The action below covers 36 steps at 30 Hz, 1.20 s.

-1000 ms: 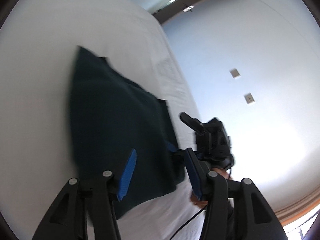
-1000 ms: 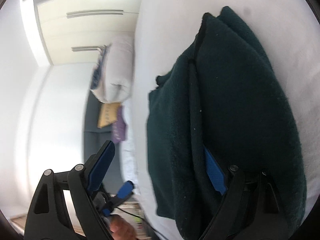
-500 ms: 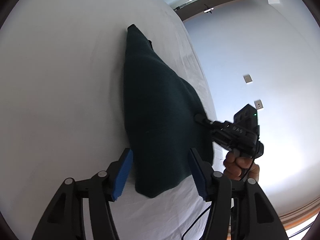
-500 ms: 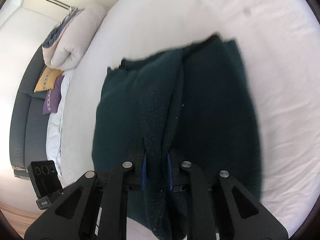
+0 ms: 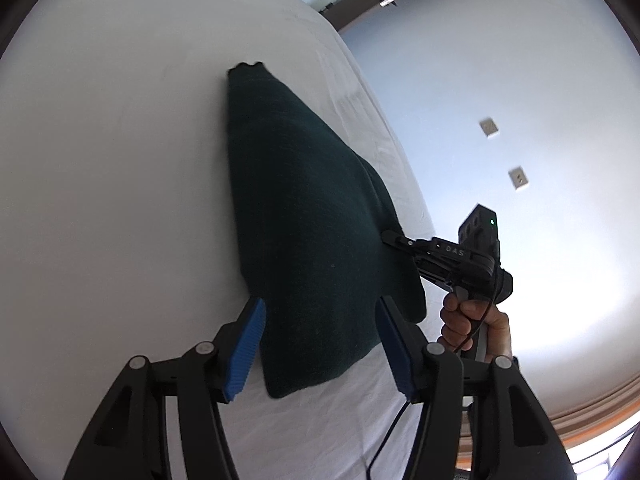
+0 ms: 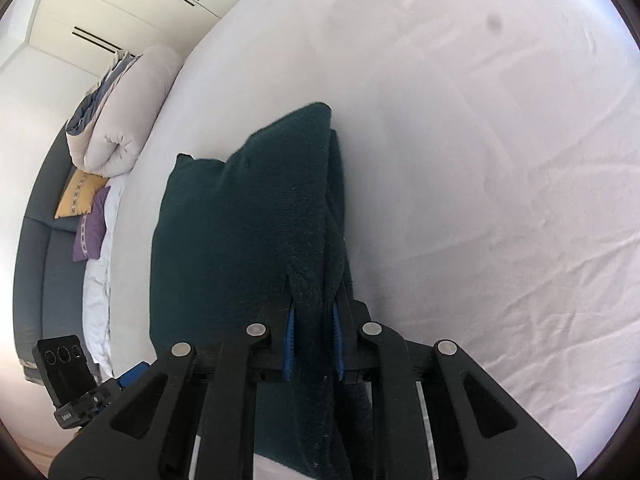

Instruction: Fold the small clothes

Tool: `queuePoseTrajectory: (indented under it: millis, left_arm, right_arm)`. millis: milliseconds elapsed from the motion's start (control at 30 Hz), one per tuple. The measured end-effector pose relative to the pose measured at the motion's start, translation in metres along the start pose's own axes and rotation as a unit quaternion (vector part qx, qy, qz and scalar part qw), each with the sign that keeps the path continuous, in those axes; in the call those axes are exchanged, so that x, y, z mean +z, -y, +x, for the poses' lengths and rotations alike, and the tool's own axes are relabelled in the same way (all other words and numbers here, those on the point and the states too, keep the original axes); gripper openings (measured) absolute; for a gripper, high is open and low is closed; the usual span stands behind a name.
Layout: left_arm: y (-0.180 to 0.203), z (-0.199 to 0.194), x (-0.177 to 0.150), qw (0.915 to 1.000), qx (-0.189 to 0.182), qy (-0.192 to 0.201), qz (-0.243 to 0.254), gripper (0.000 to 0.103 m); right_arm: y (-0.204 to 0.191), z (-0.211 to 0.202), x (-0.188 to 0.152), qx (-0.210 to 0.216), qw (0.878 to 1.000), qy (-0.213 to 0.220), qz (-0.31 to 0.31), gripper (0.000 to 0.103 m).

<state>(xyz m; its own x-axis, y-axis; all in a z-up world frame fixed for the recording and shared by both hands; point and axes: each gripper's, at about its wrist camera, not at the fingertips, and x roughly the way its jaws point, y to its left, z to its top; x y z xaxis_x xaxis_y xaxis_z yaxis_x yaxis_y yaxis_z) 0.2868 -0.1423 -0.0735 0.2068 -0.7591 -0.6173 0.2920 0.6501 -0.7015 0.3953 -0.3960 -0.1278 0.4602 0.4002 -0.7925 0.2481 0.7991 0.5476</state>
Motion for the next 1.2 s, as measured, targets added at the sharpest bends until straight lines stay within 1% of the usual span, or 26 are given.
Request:
queuePoseTrajectory:
  millis: [67, 133, 167, 200, 233, 267, 300, 333, 367, 433, 467, 533, 567, 633, 667, 700, 733, 767, 833, 900, 933, 1000, 1033, 1100, 1167, 1200]
  left_arm:
    - [0.007, 0.007, 0.002, 0.9999, 0.009, -0.004, 0.012, 0.059]
    - [0.016, 0.014, 0.003, 0.9994, 0.022, -0.004, 0.025, 0.059]
    - [0.022, 0.017, 0.004, 0.999, 0.028, -0.003, 0.034, 0.059]
    - [0.027, 0.018, 0.004, 0.9985, 0.034, -0.001, 0.043, 0.059]
    - [0.032, 0.018, 0.004, 0.9976, 0.04, 0.003, 0.056, 0.059]
    - [0.034, 0.019, 0.006, 0.997, 0.043, 0.005, 0.064, 0.059]
    - [0.038, 0.02, 0.008, 0.9963, 0.046, 0.007, 0.072, 0.059]
    - [0.042, 0.022, 0.011, 0.9955, 0.05, 0.008, 0.081, 0.059]
    - [0.045, 0.023, 0.014, 0.9946, 0.053, 0.01, 0.089, 0.059]
    - [0.053, 0.03, 0.025, 0.992, 0.061, 0.021, 0.108, 0.059]
    - [0.054, 0.032, 0.028, 0.9906, 0.069, 0.025, 0.115, 0.059]
    - [0.056, 0.041, 0.036, 0.9868, 0.088, 0.029, 0.133, 0.059]
    - [0.058, 0.051, 0.039, 0.9856, 0.097, 0.024, 0.137, 0.059]
    - [0.057, 0.072, 0.039, 0.983, 0.118, 0.005, 0.141, 0.055]
    - [0.062, 0.086, 0.041, 0.9813, 0.129, -0.004, 0.142, 0.055]
    - [0.062, 0.094, 0.04, 0.9793, 0.138, -0.014, 0.148, 0.055]
    - [0.063, 0.102, 0.038, 0.9764, 0.146, -0.015, 0.158, 0.055]
    - [0.063, 0.104, 0.036, 0.9744, 0.152, -0.014, 0.165, 0.055]
    - [0.063, 0.107, 0.036, 0.9728, 0.159, -0.016, 0.168, 0.055]
    - [0.066, 0.1, 0.04, 0.9737, 0.157, -0.016, 0.165, 0.055]
    - [0.069, 0.093, 0.045, 0.9738, 0.157, -0.007, 0.164, 0.052]
    - [0.071, 0.079, 0.057, 0.9727, 0.161, 0.023, 0.165, 0.052]
    - [0.071, 0.076, 0.063, 0.9721, 0.166, 0.03, 0.163, 0.052]
    - [0.063, 0.088, 0.08, 0.9709, 0.185, 0.012, 0.152, 0.052]
    - [0.052, 0.11, 0.083, 0.9649, 0.205, -0.015, 0.163, 0.052]
    - [0.05, 0.115, 0.082, 0.9636, 0.205, -0.008, 0.171, 0.054]
  right_arm:
    - [0.009, 0.009, 0.001, -0.004, 1.0, -0.001, -0.007, 0.014]
    - [0.025, 0.012, -0.001, 0.011, 1.0, 0.001, 0.004, 0.016]
    - [0.028, 0.012, 0.0, 0.022, 1.0, 0.002, 0.016, 0.019]
    - [0.028, 0.011, 0.0, 0.019, 1.0, 0.007, 0.017, 0.025]
    - [0.025, 0.006, -0.003, -0.008, 1.0, 0.018, 0.011, 0.042]
    - [0.02, -0.002, -0.006, -0.039, 0.999, 0.035, 0.003, 0.053]
    - [0.017, -0.01, -0.01, -0.058, 0.997, 0.055, -0.002, 0.054]
    - [0.013, -0.02, -0.015, -0.064, 0.995, 0.077, -0.002, 0.054]
    - [0.004, -0.026, -0.017, -0.059, 0.994, 0.09, 0.0, 0.054]
    - [-0.014, -0.04, -0.029, -0.012, 0.993, 0.111, -0.02, 0.054]
    - [-0.025, -0.041, -0.035, 0.003, 0.993, 0.11, -0.04, 0.052]
    - [-0.047, -0.035, -0.049, 0.013, 0.992, 0.094, -0.086, 0.049]
    - [-0.057, -0.028, -0.052, 0.01, 0.991, 0.083, -0.105, 0.045]
    - [-0.062, -0.006, -0.06, -0.02, 0.989, 0.056, -0.134, 0.039]
    - [-0.055, 0.011, -0.062, -0.042, 0.989, 0.039, -0.134, 0.031]
    - [-0.041, 0.016, -0.063, -0.053, 0.99, 0.031, -0.127, 0.027]
    - [-0.032, 0.026, -0.059, -0.06, 0.991, 0.027, -0.119, 0.016]
    - [-0.02, 0.03, -0.058, -0.055, 0.992, 0.034, -0.106, 0.001]
    - [-0.009, 0.033, -0.055, -0.04, 0.994, 0.045, -0.086, 0.0]
    - [-0.006, 0.035, -0.058, -0.036, 0.994, 0.048, -0.093, 0.0]
    - [-0.008, 0.036, -0.058, -0.039, 0.993, 0.049, -0.099, 0.0]
    - [-0.008, 0.038, -0.056, -0.041, 0.993, 0.045, -0.101, 0.0]
    - [-0.007, 0.039, -0.055, -0.039, 0.993, 0.044, -0.099, 0.0]
    - [-0.002, 0.04, -0.05, -0.035, 0.994, 0.043, -0.094, 0.0]
    - [-0.005, 0.043, -0.051, -0.032, 0.994, 0.044, -0.091, 0.0]
    - [-0.003, 0.043, -0.05, -0.031, 0.994, 0.045, -0.092, 0.0]
